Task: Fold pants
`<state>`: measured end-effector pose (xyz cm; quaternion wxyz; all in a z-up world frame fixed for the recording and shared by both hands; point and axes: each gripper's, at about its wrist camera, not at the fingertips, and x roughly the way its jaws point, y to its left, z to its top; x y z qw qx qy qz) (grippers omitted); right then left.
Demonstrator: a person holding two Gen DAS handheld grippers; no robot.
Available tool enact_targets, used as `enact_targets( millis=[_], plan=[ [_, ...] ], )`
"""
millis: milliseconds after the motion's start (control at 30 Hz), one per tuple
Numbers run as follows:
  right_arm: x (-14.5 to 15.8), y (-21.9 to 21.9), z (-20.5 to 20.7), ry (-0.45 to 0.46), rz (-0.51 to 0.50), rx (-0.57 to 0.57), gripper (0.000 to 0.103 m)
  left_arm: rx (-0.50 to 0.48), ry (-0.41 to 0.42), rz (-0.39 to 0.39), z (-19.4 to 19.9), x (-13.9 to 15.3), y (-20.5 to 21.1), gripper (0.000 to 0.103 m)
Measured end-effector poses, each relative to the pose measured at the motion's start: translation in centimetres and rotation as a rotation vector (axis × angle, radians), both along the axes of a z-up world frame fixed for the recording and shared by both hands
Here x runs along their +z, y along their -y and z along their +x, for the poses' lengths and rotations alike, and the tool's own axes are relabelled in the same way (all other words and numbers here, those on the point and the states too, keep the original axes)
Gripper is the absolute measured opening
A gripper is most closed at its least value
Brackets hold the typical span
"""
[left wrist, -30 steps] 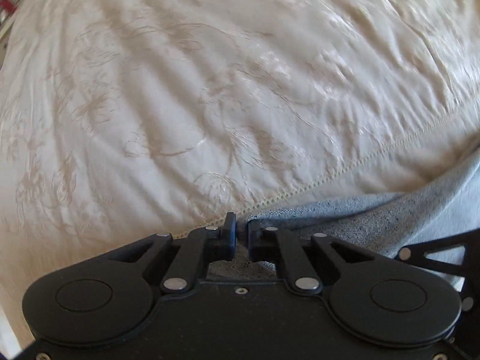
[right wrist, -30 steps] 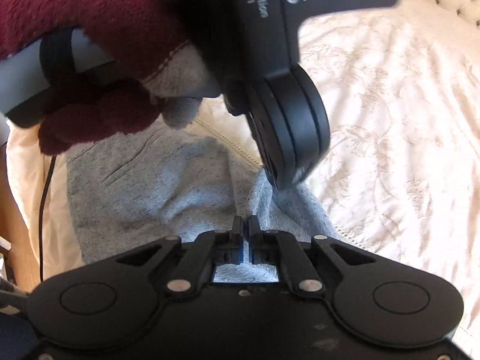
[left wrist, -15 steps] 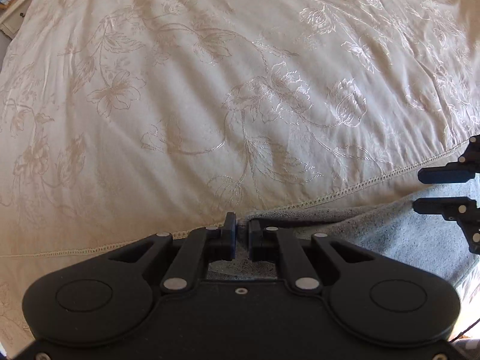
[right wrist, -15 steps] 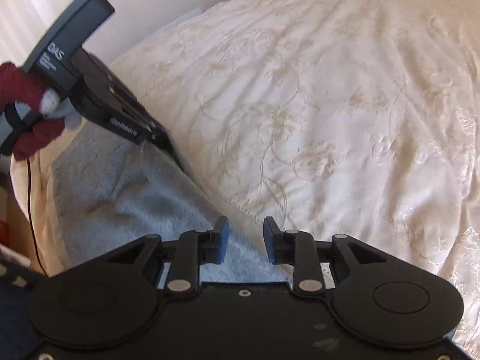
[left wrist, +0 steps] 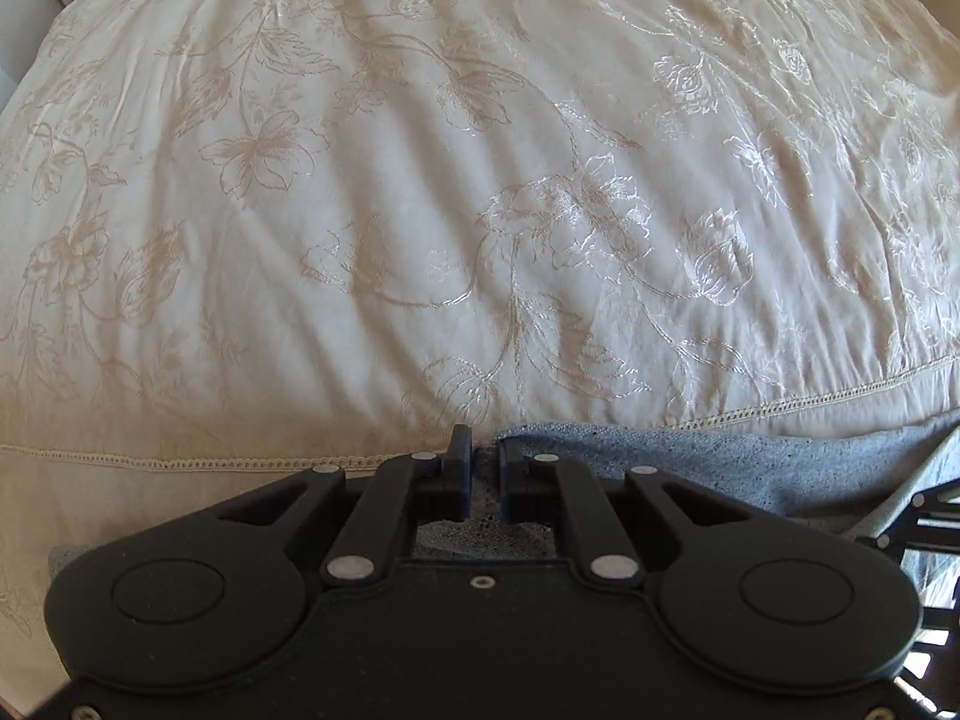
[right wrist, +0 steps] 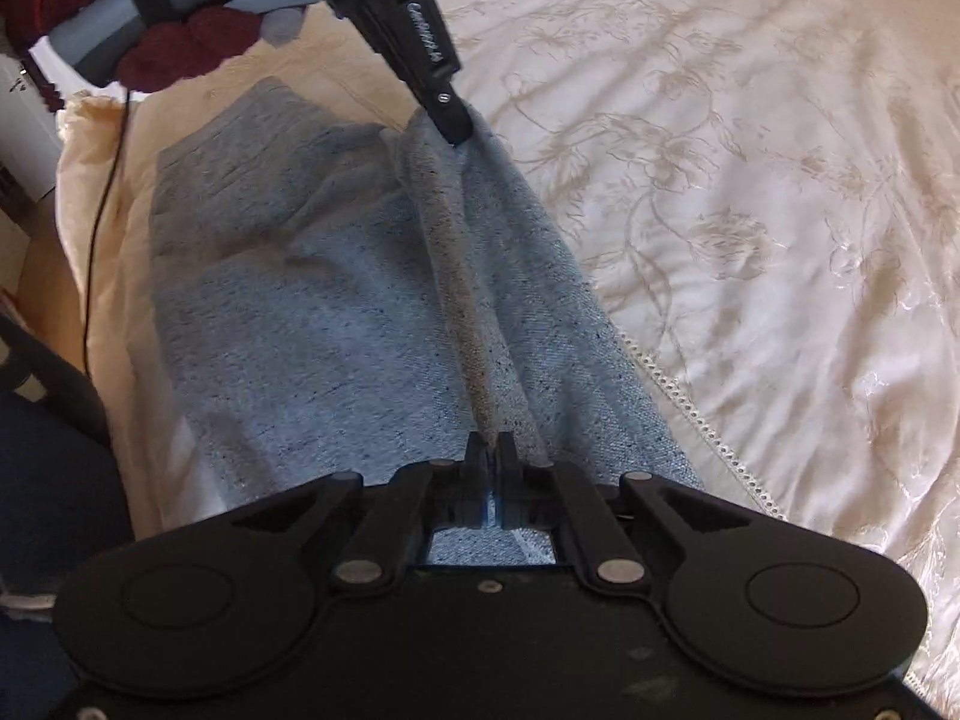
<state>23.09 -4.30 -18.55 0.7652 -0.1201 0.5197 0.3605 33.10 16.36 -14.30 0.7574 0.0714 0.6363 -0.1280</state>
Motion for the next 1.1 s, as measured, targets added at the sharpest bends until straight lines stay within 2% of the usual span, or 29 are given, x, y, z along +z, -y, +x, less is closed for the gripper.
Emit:
enact_targets(
  millis=[67, 133, 233, 300, 367, 400, 467, 500, 600, 667, 767, 867, 933, 1000, 1033, 1100],
  plan=[
    [-1.0, 0.7, 1.9, -0.01, -0.013, -0.091, 0.004, -0.02, -0.029, 0.014, 0.5, -0.6, 0.3, 0.016],
    [-2.1, 1.6, 4.0, -0.032, -0.019, -0.175, 0.004, -0.013, -0.063, 0.013, 1.5, -1.5, 0.3, 0.025],
    [-3.6, 3.5, 7.5, -0.091, -0.019, -0.341, 0.004, 0.022, -0.143, 0.0, 3.5, -3.3, 0.1, 0.025],
    [-3.6, 4.6, 8.8, -0.087, -0.045, -0.449, 0.004, 0.052, -0.171, -0.004, 4.7, -3.8, 0.0, 0.025],
    [-2.7, 5.6, 9.2, -0.067, -0.04, -0.543, 0.013, 0.057, -0.18, -0.022, 5.5, -3.8, -0.1, 0.025],
    [-1.9, 5.7, 9.1, -0.05, -0.019, -0.566, 0.013, 0.049, -0.178, -0.023, 5.8, -3.7, 0.0, 0.026],
    [0.0, 4.8, 8.3, -0.011, 0.049, -0.545, 0.013, 0.001, -0.145, 0.01, 6.4, -3.2, 0.4, 0.028],
    [0.8, 3.9, 7.9, 0.005, 0.071, -0.512, 0.013, -0.032, -0.114, 0.052, 6.9, -2.9, 0.8, 0.027],
    [2.3, -0.6, 6.5, 0.016, 0.124, -0.374, 0.013, -0.123, 0.01, 0.221, 8.5, -1.9, 1.6, 0.026],
    [2.4, -3.9, 5.9, 0.005, 0.149, -0.276, 0.013, -0.12, 0.064, 0.254, 9.5, -0.9, 1.3, 0.025],
    [1.9, -8.5, 5.1, 0.02, 0.154, -0.137, 0.013, -0.052, 0.093, 0.189, 10.0, 1.2, -0.3, 0.025],
    [0.7, -11.7, 6.1, 0.017, 0.131, -0.057, 0.012, 0.016, 0.114, 0.14, 8.2, 2.6, -2.1, 0.025],
    [-0.8, -12.9, 7.8, 0.021, 0.067, -0.078, 0.009, 0.06, 0.112, 0.113, 6.2, 2.2, -3.8, 0.026],
    [-2.8, -13.0, 10.4, 0.018, -0.015, -0.169, 0.006, 0.111, 0.085, 0.089, 4.1, 1.3, -5.4, 0.026],
    [-3.1, -12.7, 11.2, 0.017, -0.028, -0.202, 0.001, 0.152, 0.06, 0.08, 2.8, 0.5, -6.6, 0.026],
    [-2.6, -11.6, 12.3, 0.027, -0.05, -0.278, 0.002, 0.226, 0.016, 0.075, 0.0, -0.9, -8.7, 0.025]
  ],
)
